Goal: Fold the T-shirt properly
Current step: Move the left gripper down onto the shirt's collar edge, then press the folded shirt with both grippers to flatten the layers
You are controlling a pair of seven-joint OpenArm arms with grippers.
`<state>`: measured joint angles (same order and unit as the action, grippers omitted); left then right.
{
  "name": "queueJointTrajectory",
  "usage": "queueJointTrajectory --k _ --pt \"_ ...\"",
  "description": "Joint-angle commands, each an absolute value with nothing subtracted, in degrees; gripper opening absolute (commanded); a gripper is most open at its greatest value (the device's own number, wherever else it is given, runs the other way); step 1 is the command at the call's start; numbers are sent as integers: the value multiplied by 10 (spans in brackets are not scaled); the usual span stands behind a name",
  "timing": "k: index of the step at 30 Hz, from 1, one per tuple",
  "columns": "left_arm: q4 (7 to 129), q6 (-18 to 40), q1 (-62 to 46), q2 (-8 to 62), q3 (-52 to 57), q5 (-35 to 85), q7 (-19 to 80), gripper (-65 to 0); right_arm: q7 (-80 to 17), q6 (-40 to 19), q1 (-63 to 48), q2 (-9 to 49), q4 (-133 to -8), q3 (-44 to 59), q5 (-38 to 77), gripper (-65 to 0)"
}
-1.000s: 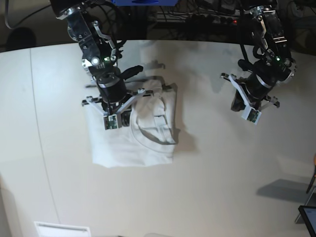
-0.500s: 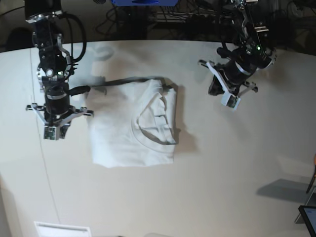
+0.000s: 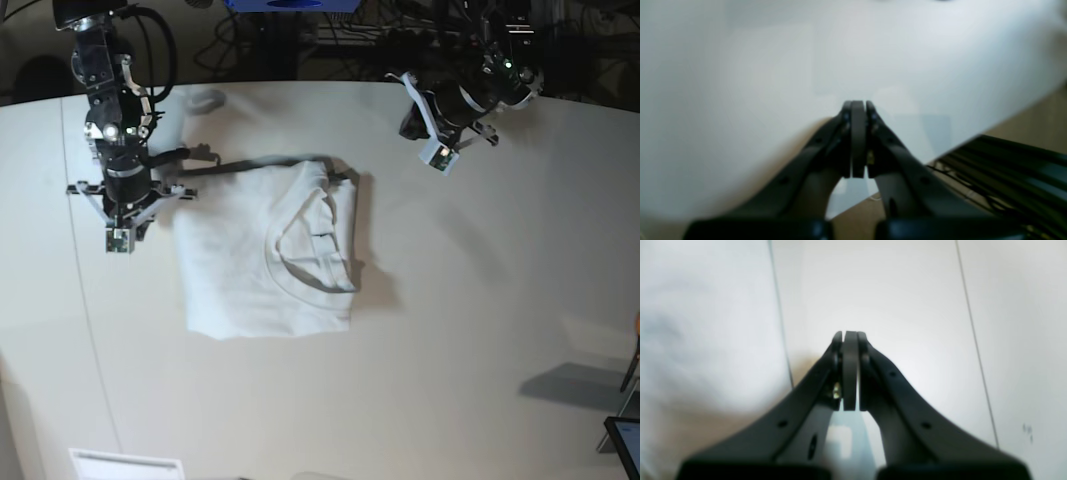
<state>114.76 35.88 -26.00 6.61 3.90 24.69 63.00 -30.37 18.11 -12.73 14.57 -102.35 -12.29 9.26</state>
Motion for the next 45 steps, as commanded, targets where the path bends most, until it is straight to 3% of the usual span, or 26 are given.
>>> queueJointTrajectory --k 1,9,13,22,27,28,31,34,40,45 --pt "1158 359 -256 66 33 255 620 -650 -276 183 -116 151 -1047 -122 87 -647" --pt "1160 358 -242 57 22 255 620 -650 -330 102 -8 119 -1042 -116 87 -647" --pt "1168 400 -236 57 19 288 619 -650 -350 101 38 103 -1014 -122 87 -647" --pt "1173 400 -162 57 18 493 621 -650 -347 99 57 98 -963 -122 87 -647" --pt "1173 395 -103 53 18 525 621 -650 -341 99 70 97 -938 -122 87 -647" --pt "1171 369 -86 53 18 523 620 -650 -334 99 71 97 -935 -122 87 -647" --pt "1158 327 -31 45 14 472 620 -650 -329 99 73 95 -934 -123 87 -647" --pt "1111 327 14 32 -15 398 613 -650 -329 99 78 87 -931 -137 87 -647" --pt "1023 327 48 1 -141 252 482 -650 -328 99 79 85 -919 -163 87 -647" --pt "940 327 44 -36 -138 130 447 -650 -327 100 73 85 -919 -174 87 -647"
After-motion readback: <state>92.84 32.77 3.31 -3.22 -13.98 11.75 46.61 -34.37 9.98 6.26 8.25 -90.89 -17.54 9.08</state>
